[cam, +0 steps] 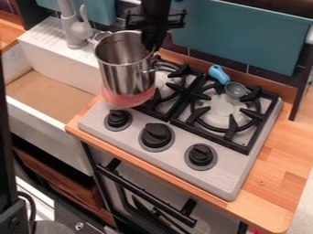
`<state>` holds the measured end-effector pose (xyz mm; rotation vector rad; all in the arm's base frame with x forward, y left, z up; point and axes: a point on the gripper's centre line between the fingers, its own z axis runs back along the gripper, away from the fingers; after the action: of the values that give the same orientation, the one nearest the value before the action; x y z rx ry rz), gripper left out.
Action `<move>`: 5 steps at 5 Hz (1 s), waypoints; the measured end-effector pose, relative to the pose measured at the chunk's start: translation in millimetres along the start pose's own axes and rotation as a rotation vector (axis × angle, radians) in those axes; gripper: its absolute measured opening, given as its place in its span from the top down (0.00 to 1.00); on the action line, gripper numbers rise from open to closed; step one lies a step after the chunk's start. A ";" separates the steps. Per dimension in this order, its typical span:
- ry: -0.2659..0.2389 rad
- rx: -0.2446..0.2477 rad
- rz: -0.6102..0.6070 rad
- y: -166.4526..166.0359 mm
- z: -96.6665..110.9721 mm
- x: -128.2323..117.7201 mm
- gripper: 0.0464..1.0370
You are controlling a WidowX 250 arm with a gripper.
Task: Put the casserole to the bottom of the right burner
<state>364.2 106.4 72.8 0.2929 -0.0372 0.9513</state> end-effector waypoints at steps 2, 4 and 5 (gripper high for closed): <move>0.041 -0.138 -0.074 -29.7 37.2 -37.4 0.99; 0.072 -0.128 -0.104 -54.4 33.6 -94.2 0.99; 0.069 -0.088 -0.112 -56.0 20.0 -120.9 0.99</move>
<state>340.8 -25.7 59.9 0.1787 0.0004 0.8454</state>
